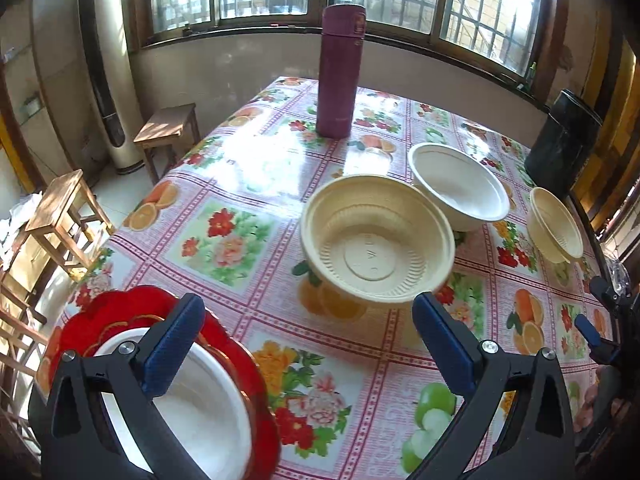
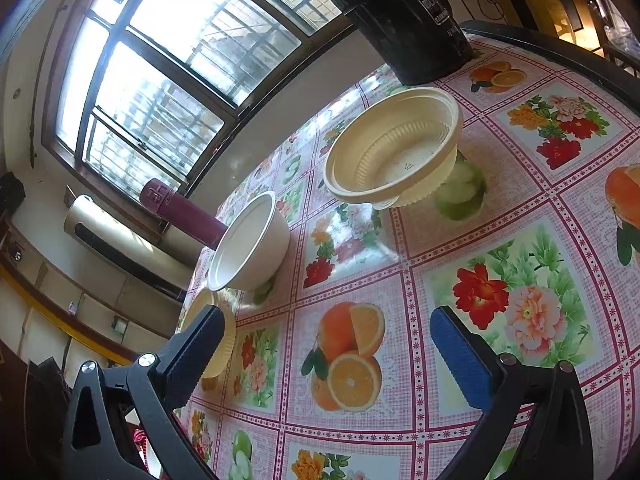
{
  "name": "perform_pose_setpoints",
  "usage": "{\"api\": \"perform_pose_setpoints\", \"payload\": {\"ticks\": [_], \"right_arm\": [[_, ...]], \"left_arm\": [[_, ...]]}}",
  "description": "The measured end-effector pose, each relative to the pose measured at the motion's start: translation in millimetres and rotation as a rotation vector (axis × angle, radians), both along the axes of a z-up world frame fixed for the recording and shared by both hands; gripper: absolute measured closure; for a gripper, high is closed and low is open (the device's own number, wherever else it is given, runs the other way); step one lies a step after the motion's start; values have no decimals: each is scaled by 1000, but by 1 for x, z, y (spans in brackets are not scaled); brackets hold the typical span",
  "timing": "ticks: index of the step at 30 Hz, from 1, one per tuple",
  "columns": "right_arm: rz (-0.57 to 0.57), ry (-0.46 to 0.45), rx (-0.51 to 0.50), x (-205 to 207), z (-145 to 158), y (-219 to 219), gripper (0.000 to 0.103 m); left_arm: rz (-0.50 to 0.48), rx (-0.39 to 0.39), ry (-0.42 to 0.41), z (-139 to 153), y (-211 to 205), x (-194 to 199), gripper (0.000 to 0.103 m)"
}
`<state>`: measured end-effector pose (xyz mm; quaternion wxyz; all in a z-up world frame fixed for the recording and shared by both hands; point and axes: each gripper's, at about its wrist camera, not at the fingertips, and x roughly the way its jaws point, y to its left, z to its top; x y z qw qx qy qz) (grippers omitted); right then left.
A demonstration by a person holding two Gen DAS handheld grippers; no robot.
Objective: Organize plates and bowls
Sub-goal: 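Move the left gripper to the rim of the beige ridged plastic bowl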
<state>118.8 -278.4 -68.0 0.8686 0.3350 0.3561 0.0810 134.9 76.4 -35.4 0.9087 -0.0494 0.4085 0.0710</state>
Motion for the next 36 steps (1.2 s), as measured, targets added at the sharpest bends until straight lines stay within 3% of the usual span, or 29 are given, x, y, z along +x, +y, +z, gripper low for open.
{"api": "perform_pose_setpoints", "payload": {"ticks": [6,11,16,20,22,24,25,28,29,31,32,36], "right_arm": [[21,-20,-45,-1,4,12,0],[63,-56,-75,-4,8,26,0],[112,-163,-89,-10,27,46,0],[194,-277,-89,-7,51,78,0],[235,-289,-68,5,60,98,0],[271,-269,27,23,60,113,0],[272,-265,86,32,60,118,0],[234,-278,217,51,61,127,0],[219,-295,228,53,61,129,0],[207,-325,175,55,61,139,0],[221,-307,157,60,55,143,0],[297,-138,216,84,16,150,1]], "left_arm": [[-19,174,-4,-3,-1,-11,0],[-86,226,11,8,-1,-7,0],[-144,324,2,24,5,8,0],[-180,455,-110,57,2,10,0],[-205,468,-200,81,1,8,0],[-285,453,-241,94,1,14,0],[-325,444,-204,90,3,26,0],[-316,437,100,42,17,77,0],[-294,449,137,26,24,86,1],[-257,487,153,10,31,94,5],[-256,466,139,10,35,95,5],[-280,352,112,14,38,102,5]]}}
